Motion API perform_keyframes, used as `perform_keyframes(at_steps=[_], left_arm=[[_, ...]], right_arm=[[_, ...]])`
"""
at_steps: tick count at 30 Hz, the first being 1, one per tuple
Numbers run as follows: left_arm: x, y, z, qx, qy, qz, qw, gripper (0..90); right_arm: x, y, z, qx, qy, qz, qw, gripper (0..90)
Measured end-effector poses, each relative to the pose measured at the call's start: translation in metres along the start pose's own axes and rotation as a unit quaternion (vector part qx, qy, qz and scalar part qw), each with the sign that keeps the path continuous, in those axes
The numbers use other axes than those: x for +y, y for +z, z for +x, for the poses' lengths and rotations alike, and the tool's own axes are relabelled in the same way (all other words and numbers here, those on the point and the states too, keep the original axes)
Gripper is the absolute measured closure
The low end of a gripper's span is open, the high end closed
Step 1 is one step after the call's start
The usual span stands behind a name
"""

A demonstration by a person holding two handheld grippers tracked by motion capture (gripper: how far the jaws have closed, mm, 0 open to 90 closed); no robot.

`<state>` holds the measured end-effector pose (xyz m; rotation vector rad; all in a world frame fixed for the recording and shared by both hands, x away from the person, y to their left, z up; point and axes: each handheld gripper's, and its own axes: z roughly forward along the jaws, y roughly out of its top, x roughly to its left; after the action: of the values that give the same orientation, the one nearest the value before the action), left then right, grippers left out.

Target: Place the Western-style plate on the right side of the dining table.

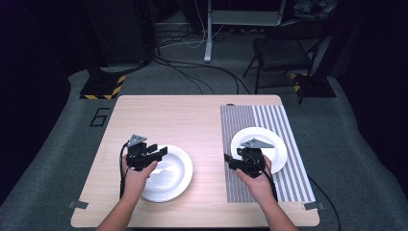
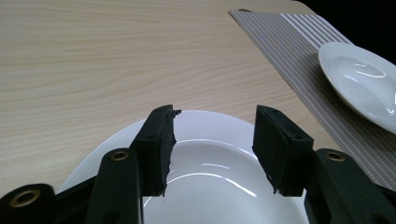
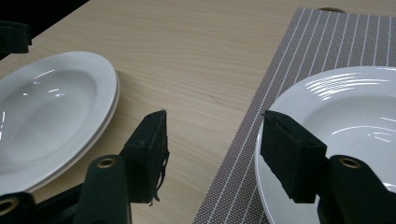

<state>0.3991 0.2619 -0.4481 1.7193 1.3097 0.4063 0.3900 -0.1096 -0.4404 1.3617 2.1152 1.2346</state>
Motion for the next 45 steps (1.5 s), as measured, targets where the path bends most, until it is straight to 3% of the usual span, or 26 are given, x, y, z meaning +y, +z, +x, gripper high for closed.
perform_keyframes(at_steps=[11, 16, 21, 32, 37, 45], left_arm=[[-0.013, -0.026, 0.029, 0.034, -0.023, -0.001, 0.9991, 44.0], [-0.024, -0.037, 0.043, 0.05, -0.036, 0.0, 0.9981, 43.5], [-0.032, -0.044, 0.052, 0.059, -0.039, 0.009, 0.9975, 43.4], [-0.052, -0.056, 0.076, 0.074, -0.051, -0.007, 0.9959, 43.0], [-0.057, -0.058, 0.086, 0.083, -0.061, -0.009, 0.9947, 43.1], [-0.062, -0.054, 0.098, 0.079, -0.068, 0.002, 0.9946, 43.1]], right_arm=[[0.008, 0.007, 0.013, 0.015, -0.026, 0.002, 0.9995, 34.0], [0.005, 0.007, 0.02, 0.017, -0.07, 0.014, 0.9973, 32.6], [0.001, 0.009, 0.026, 0.035, -0.075, 0.02, 0.9964, 32.2], [-0.017, 0.021, 0.033, 0.068, -0.085, 0.023, 0.9938, 33.9], [-0.024, 0.029, 0.037, 0.07, -0.098, 0.035, 0.9921, 33.9], [-0.036, 0.036, 0.038, 0.073, -0.102, 0.05, 0.9908, 34.2]])
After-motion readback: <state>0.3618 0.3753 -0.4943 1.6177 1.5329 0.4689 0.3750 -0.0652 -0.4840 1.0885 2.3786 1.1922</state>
